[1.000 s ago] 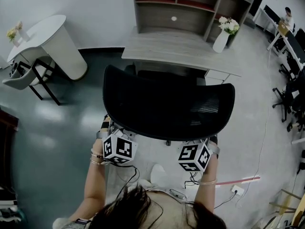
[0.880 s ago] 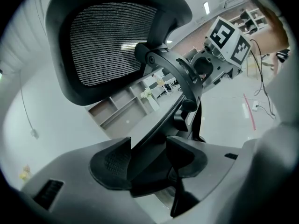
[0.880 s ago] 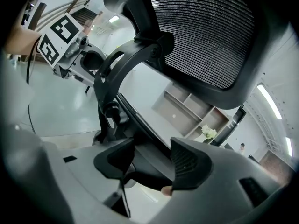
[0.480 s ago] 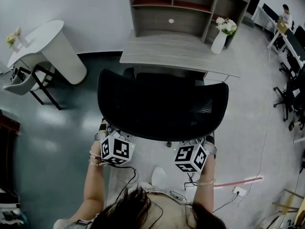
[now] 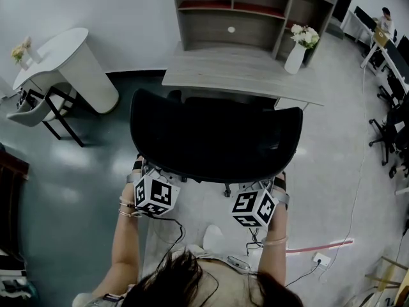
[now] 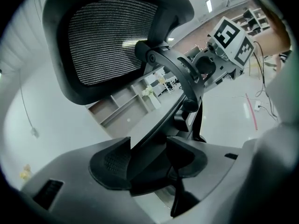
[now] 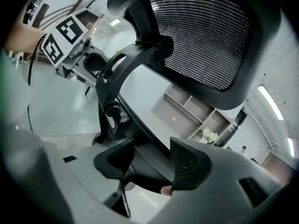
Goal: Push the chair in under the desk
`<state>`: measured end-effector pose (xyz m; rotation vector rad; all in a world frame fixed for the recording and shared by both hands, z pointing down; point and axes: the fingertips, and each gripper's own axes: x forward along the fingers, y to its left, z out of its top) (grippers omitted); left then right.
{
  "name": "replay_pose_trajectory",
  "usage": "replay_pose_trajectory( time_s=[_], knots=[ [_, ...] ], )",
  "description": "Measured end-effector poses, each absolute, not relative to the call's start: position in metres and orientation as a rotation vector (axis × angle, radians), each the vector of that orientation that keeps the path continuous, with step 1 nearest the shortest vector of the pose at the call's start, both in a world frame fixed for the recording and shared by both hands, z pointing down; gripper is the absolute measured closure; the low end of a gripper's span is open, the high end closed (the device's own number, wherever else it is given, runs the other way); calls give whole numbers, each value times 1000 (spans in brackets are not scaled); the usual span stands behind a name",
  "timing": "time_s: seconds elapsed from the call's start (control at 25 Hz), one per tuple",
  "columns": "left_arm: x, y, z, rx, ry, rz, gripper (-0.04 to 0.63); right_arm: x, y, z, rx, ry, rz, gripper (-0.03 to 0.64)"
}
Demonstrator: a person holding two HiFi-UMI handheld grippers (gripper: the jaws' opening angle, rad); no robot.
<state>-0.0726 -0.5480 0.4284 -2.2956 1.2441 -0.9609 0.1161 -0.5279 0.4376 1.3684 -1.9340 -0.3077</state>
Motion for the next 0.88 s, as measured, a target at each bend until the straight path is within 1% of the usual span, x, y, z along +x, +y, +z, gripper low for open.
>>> replay_pose_trajectory(
  time_s=[0.88],
  knots=[
    [-74,-557,427,-2298,1241,-974,360,115,-536,436,1362,-1942,-311,382]
  ],
)
